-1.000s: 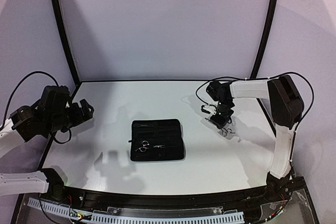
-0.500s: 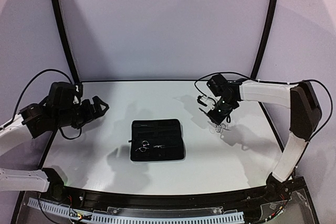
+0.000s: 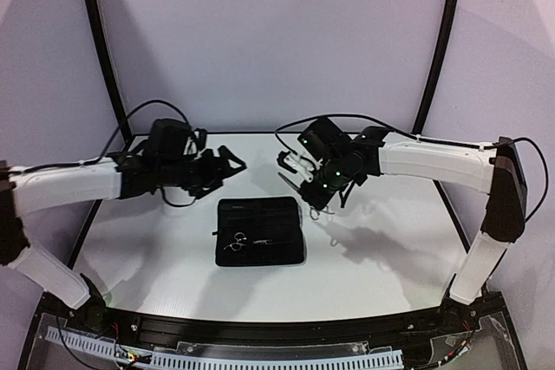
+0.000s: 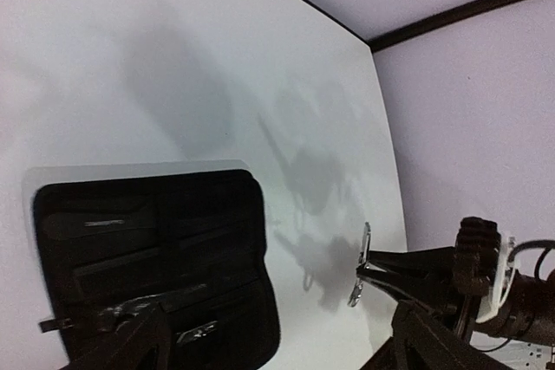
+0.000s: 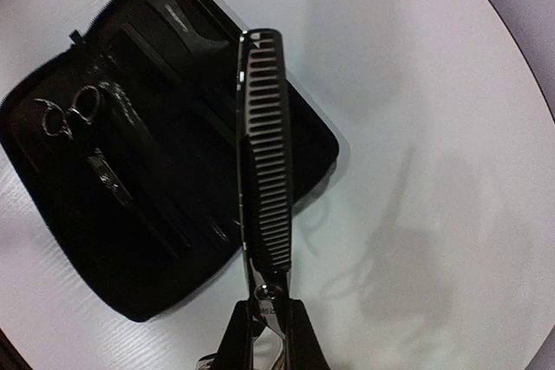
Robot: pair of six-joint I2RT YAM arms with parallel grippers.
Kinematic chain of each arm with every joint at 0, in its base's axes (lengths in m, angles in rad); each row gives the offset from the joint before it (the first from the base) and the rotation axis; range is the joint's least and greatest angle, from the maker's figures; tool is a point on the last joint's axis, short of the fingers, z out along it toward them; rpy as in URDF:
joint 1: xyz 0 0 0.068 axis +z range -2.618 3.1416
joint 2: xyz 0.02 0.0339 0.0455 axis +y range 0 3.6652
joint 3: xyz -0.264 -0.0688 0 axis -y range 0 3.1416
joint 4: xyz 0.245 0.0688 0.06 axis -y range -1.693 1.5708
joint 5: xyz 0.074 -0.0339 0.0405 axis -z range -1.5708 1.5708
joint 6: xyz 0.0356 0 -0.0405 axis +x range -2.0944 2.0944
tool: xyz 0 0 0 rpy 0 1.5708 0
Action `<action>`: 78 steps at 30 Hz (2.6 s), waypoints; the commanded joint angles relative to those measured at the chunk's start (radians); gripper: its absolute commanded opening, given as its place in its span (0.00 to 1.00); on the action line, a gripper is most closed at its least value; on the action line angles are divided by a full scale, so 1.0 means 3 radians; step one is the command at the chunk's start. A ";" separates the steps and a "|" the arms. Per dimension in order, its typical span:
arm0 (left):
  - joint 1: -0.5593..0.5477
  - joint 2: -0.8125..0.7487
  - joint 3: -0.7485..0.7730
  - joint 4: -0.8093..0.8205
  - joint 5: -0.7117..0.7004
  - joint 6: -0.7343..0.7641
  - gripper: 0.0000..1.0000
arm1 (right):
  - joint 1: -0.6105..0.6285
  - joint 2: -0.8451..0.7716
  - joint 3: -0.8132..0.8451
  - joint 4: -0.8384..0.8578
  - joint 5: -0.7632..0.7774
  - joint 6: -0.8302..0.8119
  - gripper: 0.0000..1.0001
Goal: Sort the hair-cutting tools
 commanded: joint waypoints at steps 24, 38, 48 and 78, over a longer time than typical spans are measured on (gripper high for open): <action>-0.0149 0.0649 0.0229 0.0932 0.0611 -0.0338 0.56 | 0.0348 0.0334 0.0578 0.0078 -0.0146 0.0536 0.00; -0.0231 0.0806 0.0298 0.1022 0.0537 -0.0364 0.01 | 0.0371 0.0476 0.0854 0.0055 -0.0068 0.0692 0.00; -0.0277 0.0648 0.0245 0.1012 0.0283 -0.0171 0.01 | 0.0371 0.0184 0.0657 0.0159 -0.0165 0.0708 0.54; -0.0449 -0.0415 -0.0490 0.1774 -0.0722 -0.0556 0.01 | -0.0148 -0.0841 -0.2001 0.4974 -0.2169 0.3588 0.75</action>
